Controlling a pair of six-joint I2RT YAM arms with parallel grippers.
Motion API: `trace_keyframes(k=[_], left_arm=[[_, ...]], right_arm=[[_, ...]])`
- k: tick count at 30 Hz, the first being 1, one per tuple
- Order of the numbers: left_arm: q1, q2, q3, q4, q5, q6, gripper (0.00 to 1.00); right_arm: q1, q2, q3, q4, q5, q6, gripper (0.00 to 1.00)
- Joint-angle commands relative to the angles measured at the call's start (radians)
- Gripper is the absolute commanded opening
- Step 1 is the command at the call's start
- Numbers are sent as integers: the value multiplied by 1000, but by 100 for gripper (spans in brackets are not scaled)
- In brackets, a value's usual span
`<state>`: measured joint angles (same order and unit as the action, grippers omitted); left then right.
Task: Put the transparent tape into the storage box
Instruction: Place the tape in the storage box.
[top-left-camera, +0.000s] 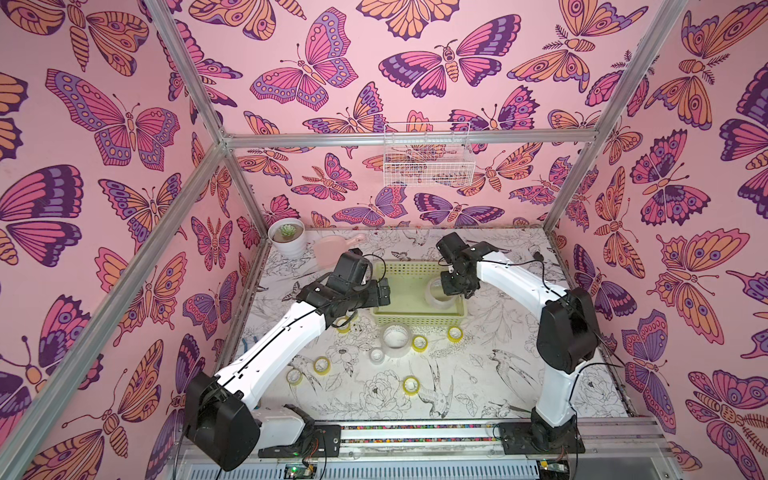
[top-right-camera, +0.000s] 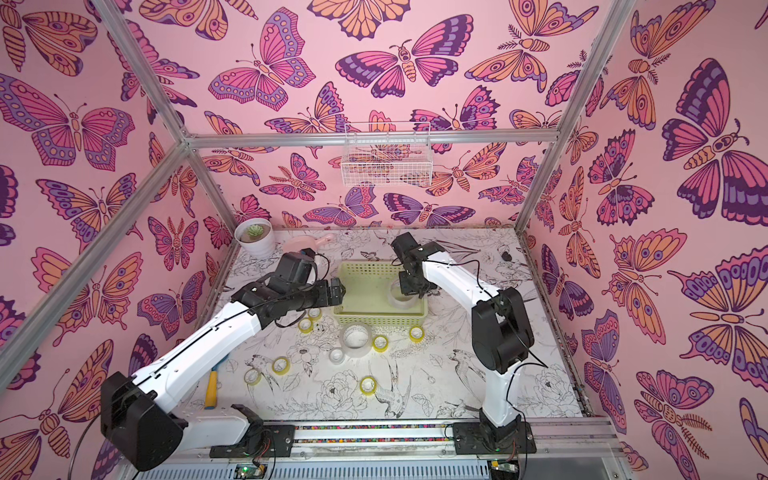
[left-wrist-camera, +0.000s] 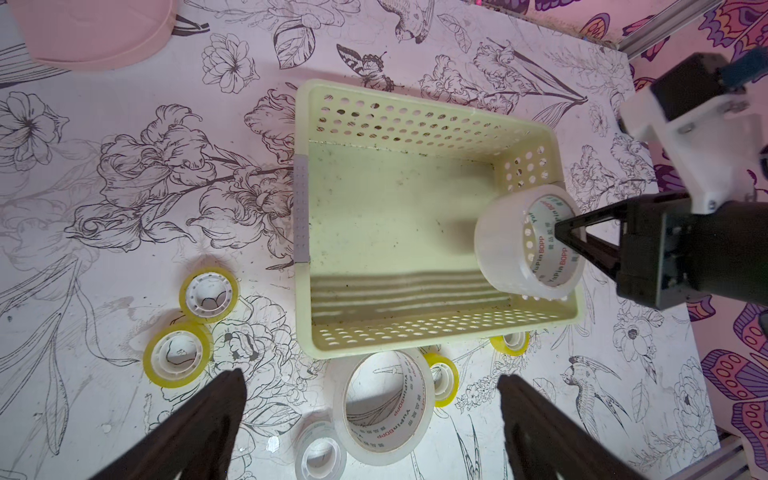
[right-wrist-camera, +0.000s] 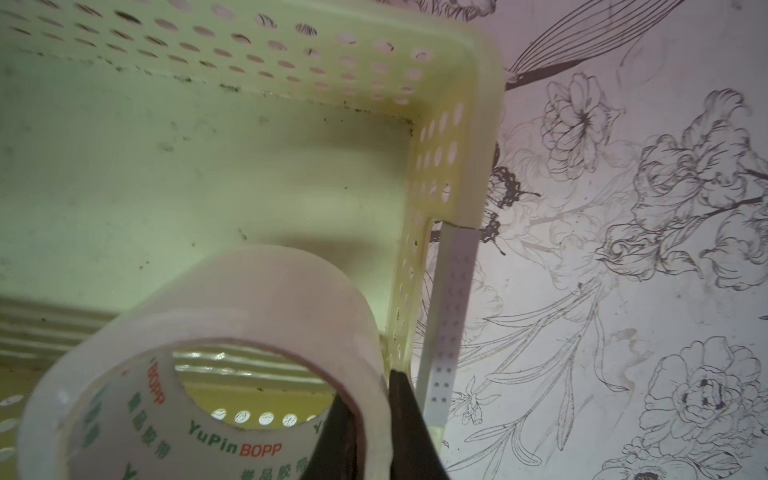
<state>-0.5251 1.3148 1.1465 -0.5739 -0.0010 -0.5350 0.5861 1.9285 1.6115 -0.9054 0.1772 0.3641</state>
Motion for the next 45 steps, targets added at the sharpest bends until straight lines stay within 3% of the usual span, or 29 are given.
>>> trace_keyframes(k=[1,7,16,33,42,45], left_arm=[[-7,-21,-20,-1,-24,9,100],[-2,-33,-34,-8,-59,-10,100],[66,-168,-105,-43,-157,-109,100],[102,-239,-171,-57,-130,-127,100],[102,-233,-171,-57,-108,-120,100],[102,-230,-171,-55,-107,-121,100]], right_arm=[[38,33,58,2,-32,-17,0],[109,139,175,-8,-47,12,0],[183,286,362,-61,-61,13,0],[247,415,510,-104,-91,26,1],[251,418,520,-109,-105,29,14],[251,407,520,-112,-107,30,29]])
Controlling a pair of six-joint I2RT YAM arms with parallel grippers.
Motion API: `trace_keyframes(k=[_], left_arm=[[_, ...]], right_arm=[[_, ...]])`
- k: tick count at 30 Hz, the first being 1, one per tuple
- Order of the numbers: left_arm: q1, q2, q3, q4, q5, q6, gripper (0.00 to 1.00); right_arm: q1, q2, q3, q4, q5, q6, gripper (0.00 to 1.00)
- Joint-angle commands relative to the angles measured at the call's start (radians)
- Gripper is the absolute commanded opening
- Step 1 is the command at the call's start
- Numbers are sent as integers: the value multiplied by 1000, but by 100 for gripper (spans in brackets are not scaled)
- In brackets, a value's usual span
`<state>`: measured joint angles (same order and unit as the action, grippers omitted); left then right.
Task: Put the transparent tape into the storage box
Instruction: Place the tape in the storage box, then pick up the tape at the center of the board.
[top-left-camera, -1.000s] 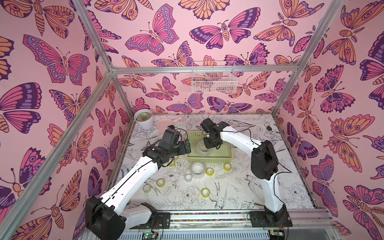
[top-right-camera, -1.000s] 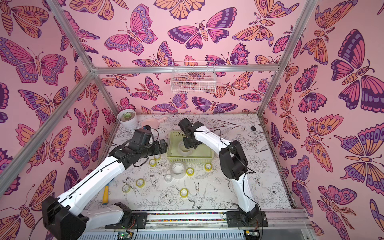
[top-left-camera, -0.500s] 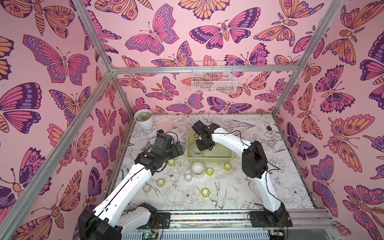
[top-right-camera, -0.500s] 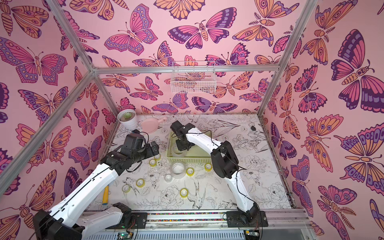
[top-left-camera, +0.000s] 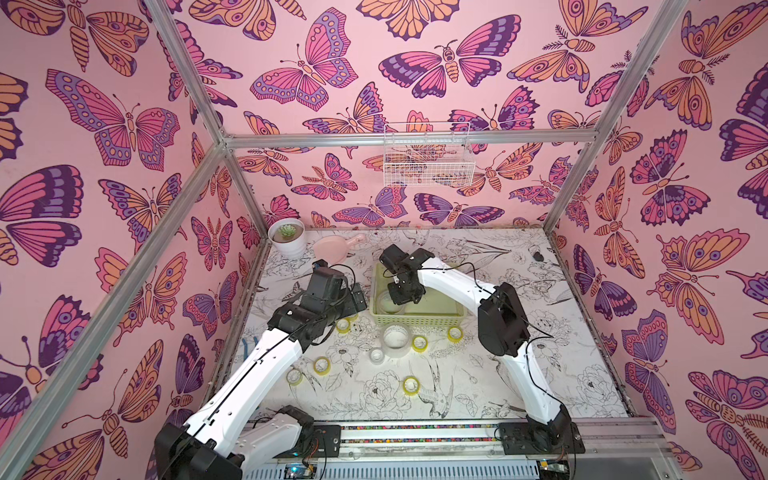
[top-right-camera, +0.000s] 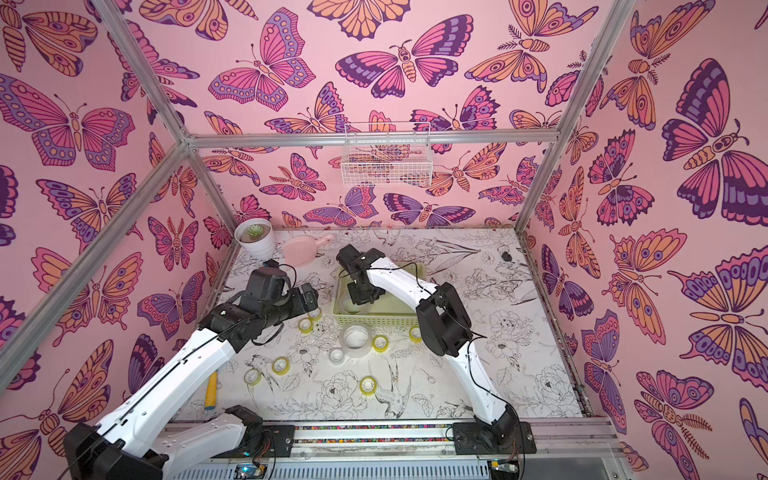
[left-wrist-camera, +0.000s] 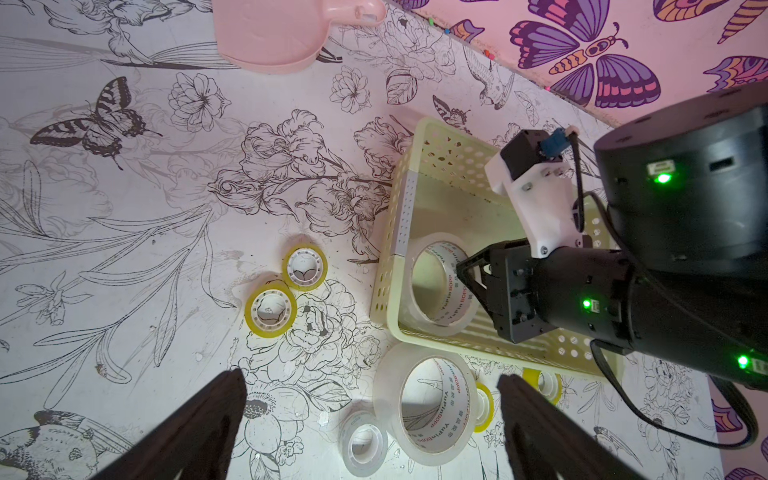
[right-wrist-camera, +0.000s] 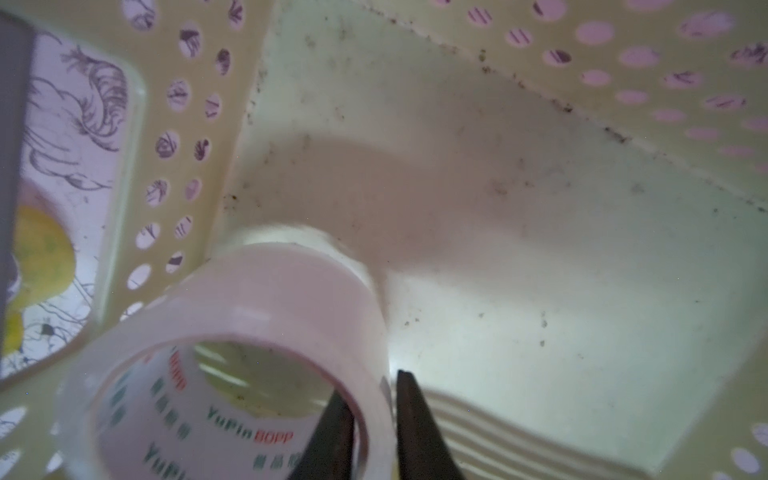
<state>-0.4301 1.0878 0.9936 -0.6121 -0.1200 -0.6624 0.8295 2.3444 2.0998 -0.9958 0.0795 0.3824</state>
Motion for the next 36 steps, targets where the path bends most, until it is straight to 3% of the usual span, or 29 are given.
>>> trace_keyframes(k=[1,4,8,13,18,21,29,33,36], left_arm=[[7,-2,-16,-17,13,7,100],[7,2,-16,-18,17,9,100],[7,1,-13,-18,23,9,100],[7,-12,-15,-18,31,23,100],[6,-26,-18,-19,67,61,99],[-3,-15,-18,-19,110,74,97],[-99,60,-7,-19,178,96,76],[-170,101,-7,-19,177,87,57],[-227,146,-9,-18,159,71,51]], right_arm=[[8,-12,31,-25,-8,10,33],[8,-30,28,-28,-3,8,43],[8,-78,15,-17,20,3,49],[4,-187,-56,23,61,1,76],[-6,-370,-258,149,58,1,99],[-15,-486,-388,215,56,5,99],[-42,-747,-682,255,117,47,99],[-54,-896,-817,247,167,74,99],[-70,-1002,-910,249,195,93,99]])
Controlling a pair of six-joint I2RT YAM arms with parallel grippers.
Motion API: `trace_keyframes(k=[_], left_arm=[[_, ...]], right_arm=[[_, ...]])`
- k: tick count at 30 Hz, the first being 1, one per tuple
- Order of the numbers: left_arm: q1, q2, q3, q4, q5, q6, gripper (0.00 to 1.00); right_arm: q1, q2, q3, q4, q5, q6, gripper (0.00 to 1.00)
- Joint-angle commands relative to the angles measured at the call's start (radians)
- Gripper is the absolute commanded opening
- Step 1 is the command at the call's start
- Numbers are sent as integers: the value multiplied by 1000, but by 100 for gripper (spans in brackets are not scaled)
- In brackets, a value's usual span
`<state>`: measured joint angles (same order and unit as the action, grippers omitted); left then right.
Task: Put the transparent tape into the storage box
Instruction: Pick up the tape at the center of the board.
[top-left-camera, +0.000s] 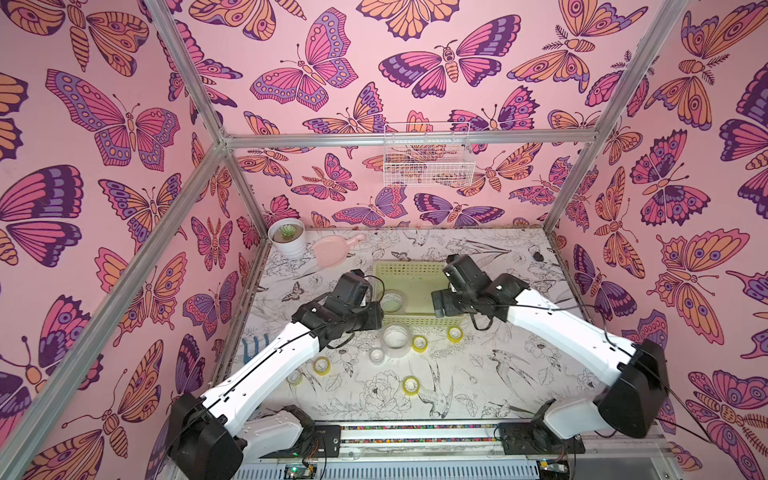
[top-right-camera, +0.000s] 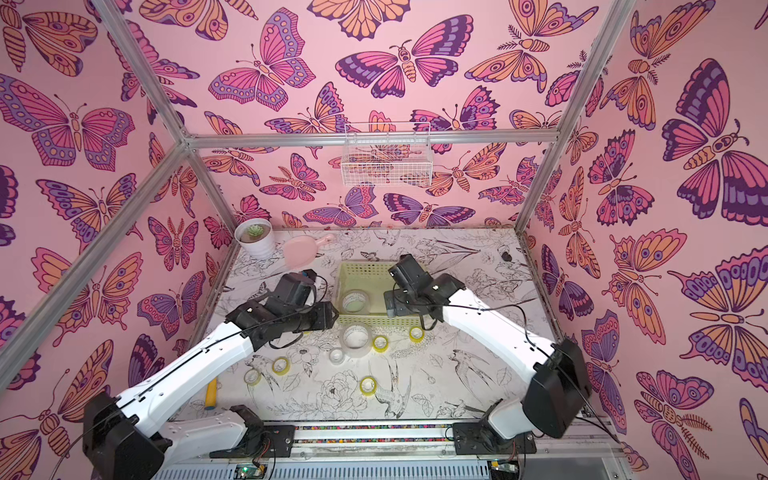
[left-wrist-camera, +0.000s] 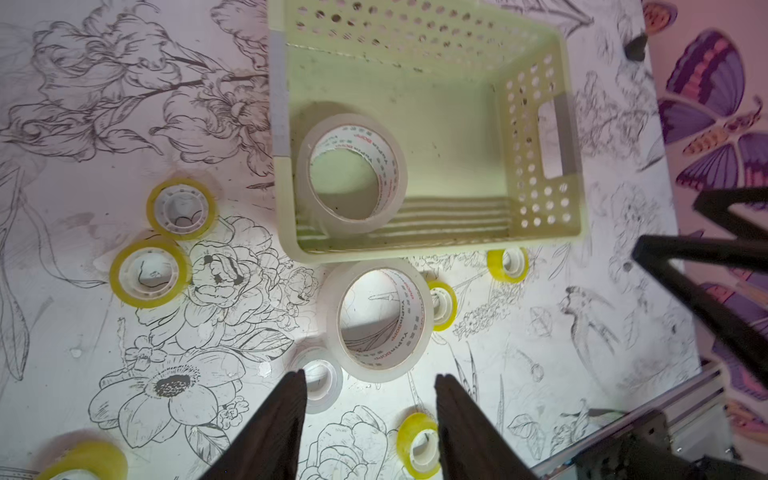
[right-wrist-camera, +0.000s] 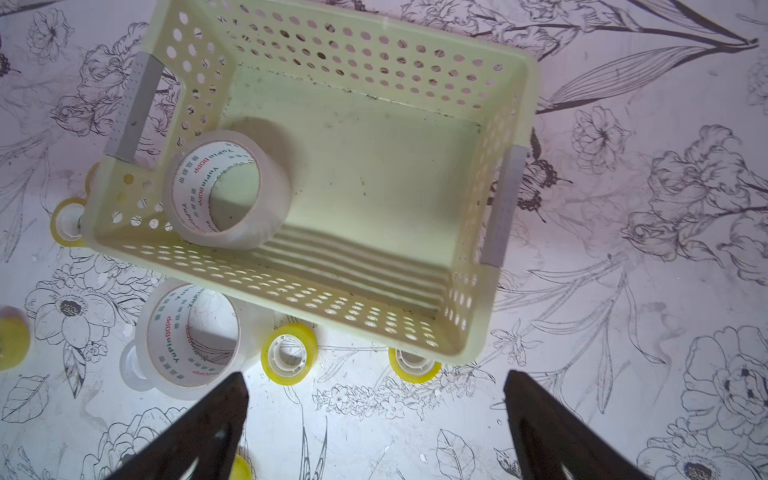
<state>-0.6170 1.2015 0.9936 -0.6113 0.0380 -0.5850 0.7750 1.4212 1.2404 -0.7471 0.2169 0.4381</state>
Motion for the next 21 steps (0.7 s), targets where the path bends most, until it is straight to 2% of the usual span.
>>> trace_keyframes(k=[1,6,11,21], left_arm=[[-60,49,-6,-19,-10,-7,50],[-155,188,19,-13,-35,-10,46],[-225,320,77,-10,-51,1,46],[-235,455,126,21,-33,49,46]], right_arm=[[-22,-109,-72,-2,59,43,99],[-53,-243,-164,-23,73,59,99],[-60,-299,-193,-54,92,71,99],[-62,-323,-209,-81,108,90,99]])
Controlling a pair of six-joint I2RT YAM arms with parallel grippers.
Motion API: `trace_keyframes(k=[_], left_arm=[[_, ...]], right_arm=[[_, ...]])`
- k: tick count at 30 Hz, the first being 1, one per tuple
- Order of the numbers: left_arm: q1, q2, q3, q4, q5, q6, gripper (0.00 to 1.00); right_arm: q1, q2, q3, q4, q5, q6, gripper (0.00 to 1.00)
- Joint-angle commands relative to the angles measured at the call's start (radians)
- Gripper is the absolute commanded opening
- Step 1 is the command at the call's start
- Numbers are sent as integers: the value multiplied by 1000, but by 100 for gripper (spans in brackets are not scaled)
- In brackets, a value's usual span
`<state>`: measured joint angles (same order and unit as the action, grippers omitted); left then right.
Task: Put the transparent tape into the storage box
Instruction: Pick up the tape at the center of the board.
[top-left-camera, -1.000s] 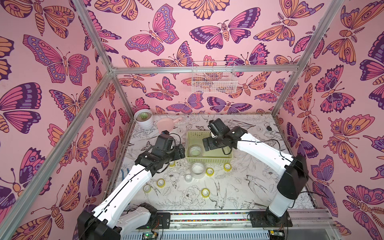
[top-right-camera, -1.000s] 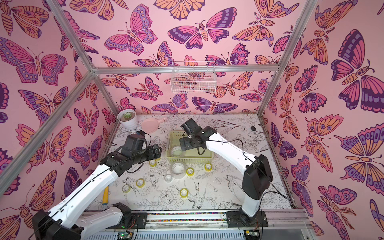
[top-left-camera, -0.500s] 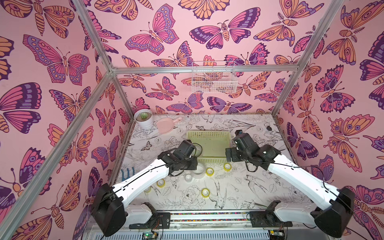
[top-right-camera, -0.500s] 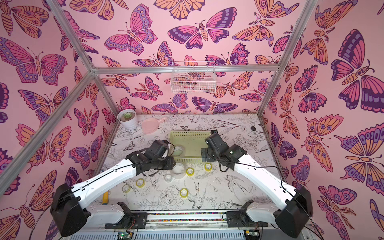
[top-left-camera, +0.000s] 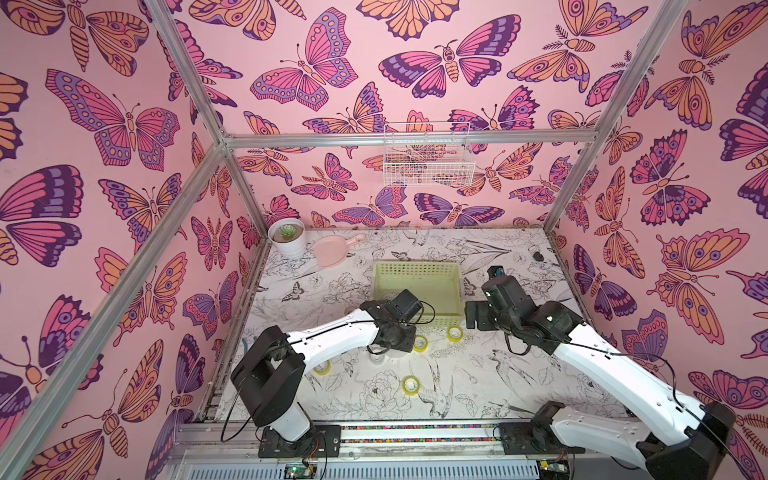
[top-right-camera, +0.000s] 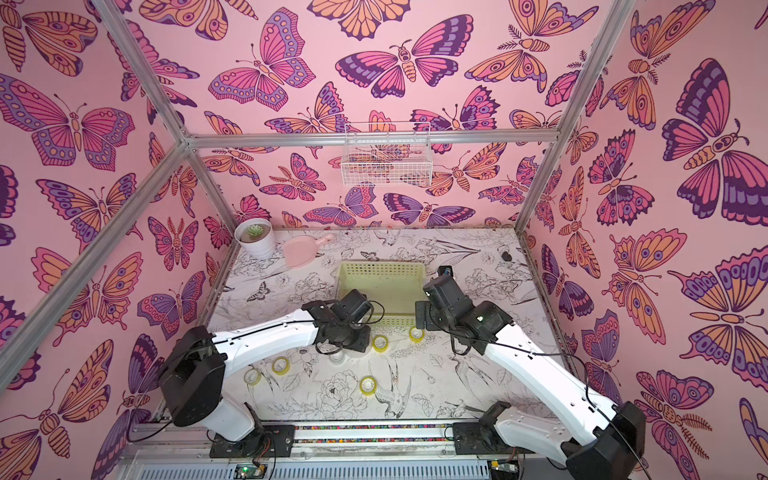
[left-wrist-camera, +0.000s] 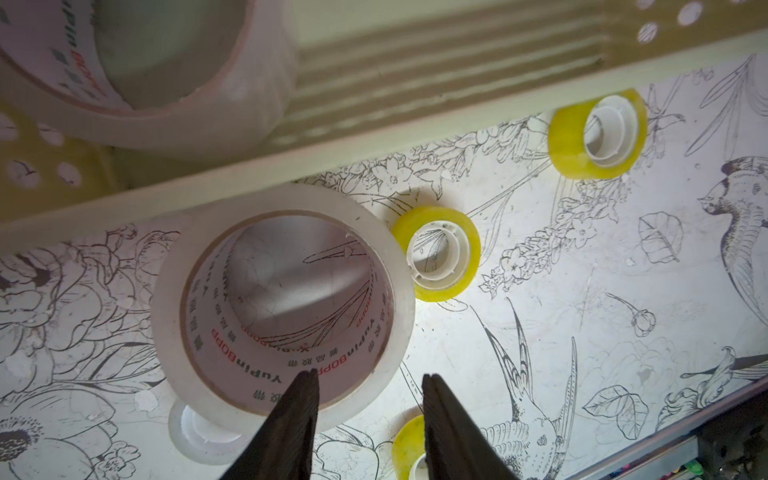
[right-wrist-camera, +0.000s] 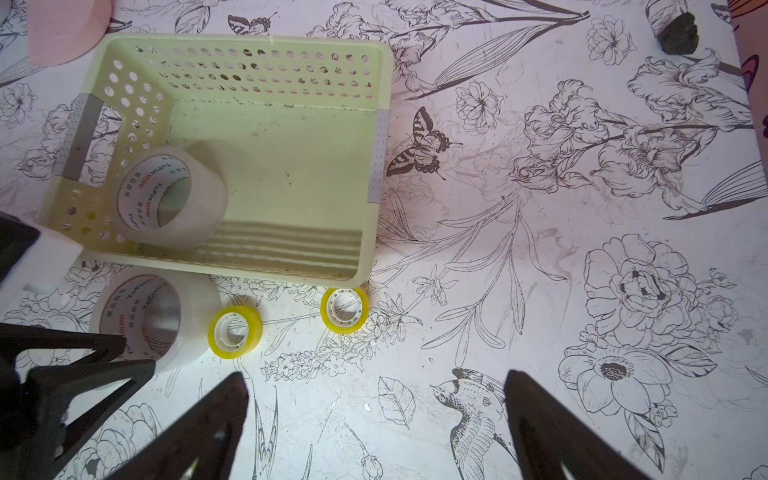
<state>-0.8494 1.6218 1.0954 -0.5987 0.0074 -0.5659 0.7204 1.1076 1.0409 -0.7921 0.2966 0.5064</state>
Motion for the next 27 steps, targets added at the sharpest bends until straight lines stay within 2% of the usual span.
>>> trace_keyframes(k=[1,9,12,16,20,24,27], left_arm=[[-6,46,30,10,2,34,46],[-34,108,38,10,-3,63,46],[-37,119,31,9,-1,76,35],[-42,115,19,9,-10,78,29],[-43,125,14,8,-16,83,32],[-46,144,15,10,-29,87,31],[-47,139,13,8,-39,89,21]], right_arm=[[-7,-10,-12,-36,29,21,99],[-13,-5,-18,-36,35,26,99],[-15,0,-16,-32,33,27,99],[-16,11,-10,-27,27,23,99],[-18,23,-5,-20,22,17,99],[-21,36,2,-15,17,14,99],[-21,40,4,-9,16,12,99]])
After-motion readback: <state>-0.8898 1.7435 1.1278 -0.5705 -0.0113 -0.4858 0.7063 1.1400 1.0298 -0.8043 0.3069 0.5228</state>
